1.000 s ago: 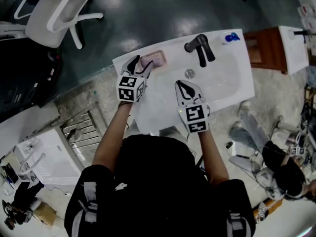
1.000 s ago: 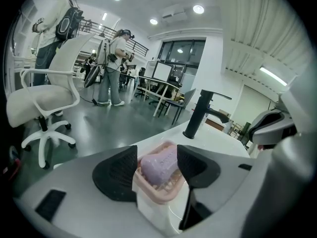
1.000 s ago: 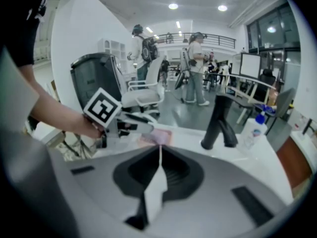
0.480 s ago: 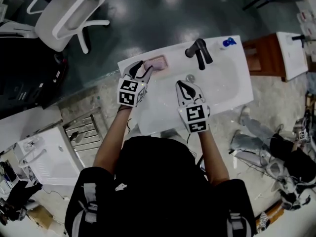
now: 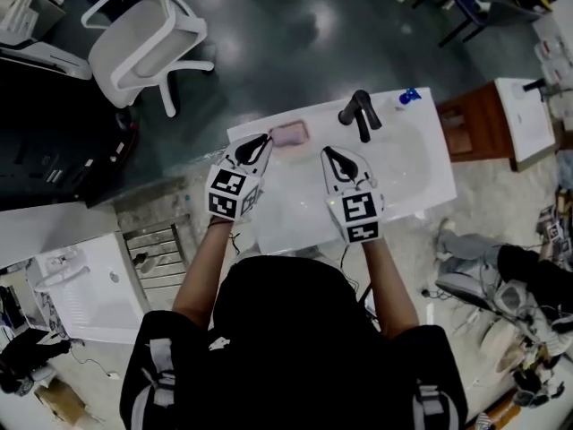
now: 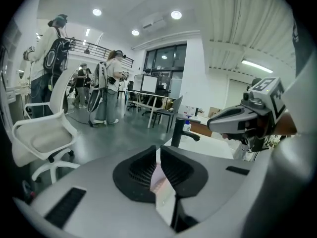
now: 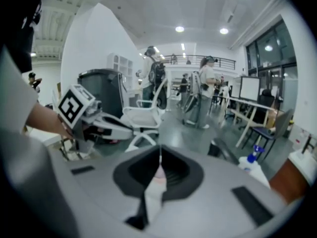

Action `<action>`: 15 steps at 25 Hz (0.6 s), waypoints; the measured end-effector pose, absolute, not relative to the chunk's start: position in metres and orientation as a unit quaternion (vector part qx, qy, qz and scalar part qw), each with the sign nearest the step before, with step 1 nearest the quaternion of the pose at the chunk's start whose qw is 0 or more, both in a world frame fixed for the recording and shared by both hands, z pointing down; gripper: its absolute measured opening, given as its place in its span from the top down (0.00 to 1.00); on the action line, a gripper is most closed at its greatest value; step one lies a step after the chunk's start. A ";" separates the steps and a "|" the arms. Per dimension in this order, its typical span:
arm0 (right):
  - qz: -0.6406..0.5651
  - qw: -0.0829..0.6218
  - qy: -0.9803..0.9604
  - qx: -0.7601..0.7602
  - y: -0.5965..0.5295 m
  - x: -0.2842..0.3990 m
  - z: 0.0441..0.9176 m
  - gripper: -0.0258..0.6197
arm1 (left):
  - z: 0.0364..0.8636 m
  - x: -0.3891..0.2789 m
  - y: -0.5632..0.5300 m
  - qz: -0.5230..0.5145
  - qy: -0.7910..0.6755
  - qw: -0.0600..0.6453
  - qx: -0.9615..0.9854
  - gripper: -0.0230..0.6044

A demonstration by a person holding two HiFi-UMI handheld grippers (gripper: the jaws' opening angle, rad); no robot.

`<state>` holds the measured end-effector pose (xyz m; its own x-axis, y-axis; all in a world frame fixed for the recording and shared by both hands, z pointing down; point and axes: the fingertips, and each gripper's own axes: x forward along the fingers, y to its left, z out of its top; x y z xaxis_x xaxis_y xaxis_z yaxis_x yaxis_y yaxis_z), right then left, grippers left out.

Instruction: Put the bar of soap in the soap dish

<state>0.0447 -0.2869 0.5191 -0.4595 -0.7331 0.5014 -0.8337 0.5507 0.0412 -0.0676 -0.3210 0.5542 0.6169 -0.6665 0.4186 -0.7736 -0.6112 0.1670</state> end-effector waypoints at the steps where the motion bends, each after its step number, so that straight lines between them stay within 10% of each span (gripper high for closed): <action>1: 0.100 0.235 -0.849 0.462 -0.288 0.044 0.513 0.90 | 0.547 -0.068 -0.318 0.158 -0.408 0.161 0.885 0.90; 15: 0.018 0.154 -0.867 0.474 -0.305 0.031 0.405 0.91 | 0.419 -0.091 -0.304 0.103 -0.455 0.049 0.883 0.92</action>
